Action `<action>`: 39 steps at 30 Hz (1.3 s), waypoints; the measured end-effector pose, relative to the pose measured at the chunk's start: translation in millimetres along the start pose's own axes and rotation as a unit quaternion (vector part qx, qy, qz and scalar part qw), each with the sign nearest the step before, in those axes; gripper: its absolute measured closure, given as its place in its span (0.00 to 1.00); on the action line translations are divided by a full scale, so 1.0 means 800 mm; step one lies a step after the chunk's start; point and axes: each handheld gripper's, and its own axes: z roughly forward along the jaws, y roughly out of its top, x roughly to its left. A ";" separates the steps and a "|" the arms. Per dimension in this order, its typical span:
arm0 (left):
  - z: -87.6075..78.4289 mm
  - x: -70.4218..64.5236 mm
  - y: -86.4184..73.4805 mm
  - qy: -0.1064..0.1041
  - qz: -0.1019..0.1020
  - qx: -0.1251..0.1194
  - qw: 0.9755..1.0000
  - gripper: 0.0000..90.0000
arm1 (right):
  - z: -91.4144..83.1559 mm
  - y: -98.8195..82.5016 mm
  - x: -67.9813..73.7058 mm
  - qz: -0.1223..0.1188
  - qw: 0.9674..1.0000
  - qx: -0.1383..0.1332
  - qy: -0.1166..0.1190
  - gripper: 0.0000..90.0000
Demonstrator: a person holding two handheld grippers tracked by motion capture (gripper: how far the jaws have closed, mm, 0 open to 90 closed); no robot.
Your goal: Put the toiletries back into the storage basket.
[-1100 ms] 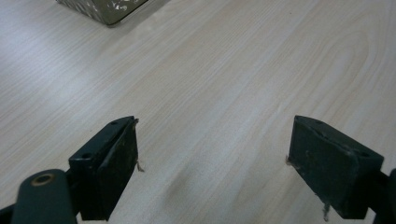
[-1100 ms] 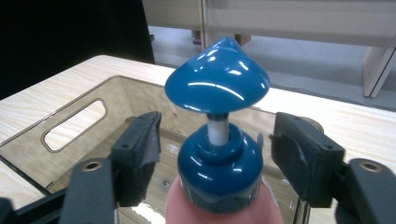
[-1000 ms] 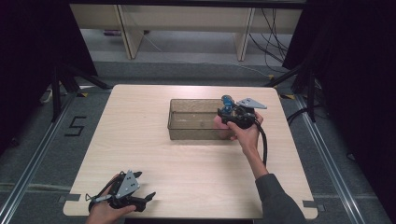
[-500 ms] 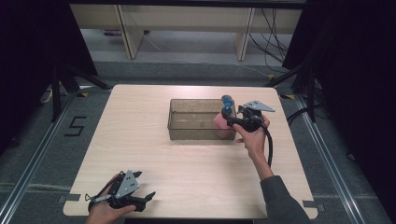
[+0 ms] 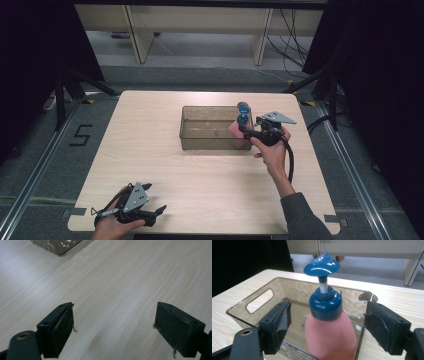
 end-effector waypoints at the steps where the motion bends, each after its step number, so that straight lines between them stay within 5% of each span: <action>1: 0.000 0.000 0.000 0.000 0.000 0.000 1.000 0.17 | -0.003 0.000 0.000 -0.005 1.000 0.009 -0.005 0.25; 12: -0.001 0.000 0.000 0.001 0.000 0.000 1.000 0.17 | -0.015 -0.001 0.005 0.003 1.000 0.008 0.001 0.24; 13: 0.000 0.000 0.000 0.003 0.001 -0.001 1.000 0.17 | -0.017 -0.002 0.009 0.019 1.000 0.007 0.001 0.24; 14: 0.000 0.000 0.000 0.004 0.002 -0.002 1.000 0.17 | -0.017 -0.001 0.006 -0.002 1.000 0.005 0.002 0.24; 15: 0.000 0.000 0.000 0.004 0.000 -0.004 1.000 0.17 | -0.018 -0.002 0.008 0.011 1.000 0.003 0.006 0.24; 19: 0.000 0.000 0.000 0.002 0.001 -0.004 1.000 0.17 | -0.020 -0.002 0.009 -0.009 1.000 0.004 0.004 0.24; 21: -0.001 0.000 0.000 -0.002 0.001 0.000 1.000 0.17 | -0.021 -0.004 0.012 0.009 1.000 0.003 0.013 0.24; 22: -0.001 0.000 0.000 -0.001 0.001 -0.001 1.000 0.17 | -0.021 -0.004 0.011 -0.008 1.000 0.000 0.010 0.24; 25: -0.002 0.001 0.001 0.000 0.004 0.003 1.000 0.17 | -0.023 -0.006 0.017 0.017 1.000 0.010 0.012 0.24; 28: -0.002 0.001 0.001 0.001 0.000 -0.001 1.000 0.17 | -0.024 -0.006 0.016 -0.015 1.000 0.005 0.007 0.24; 34: -0.002 0.000 0.001 0.006 -0.001 -0.004 1.000 0.17 | -0.028 -0.008 0.023 0.003 1.000 0.002 0.017 0.23; 38: -0.002 0.000 0.001 0.005 -0.003 -0.009 1.000 0.17 | -0.029 -0.010 0.022 -0.018 1.000 0.000 0.021 0.23; 39: -0.002 0.001 0.001 0.004 -0.002 -0.008 1.000 0.17 | -0.031 -0.011 0.027 0.003 1.000 0.009 0.024 0.23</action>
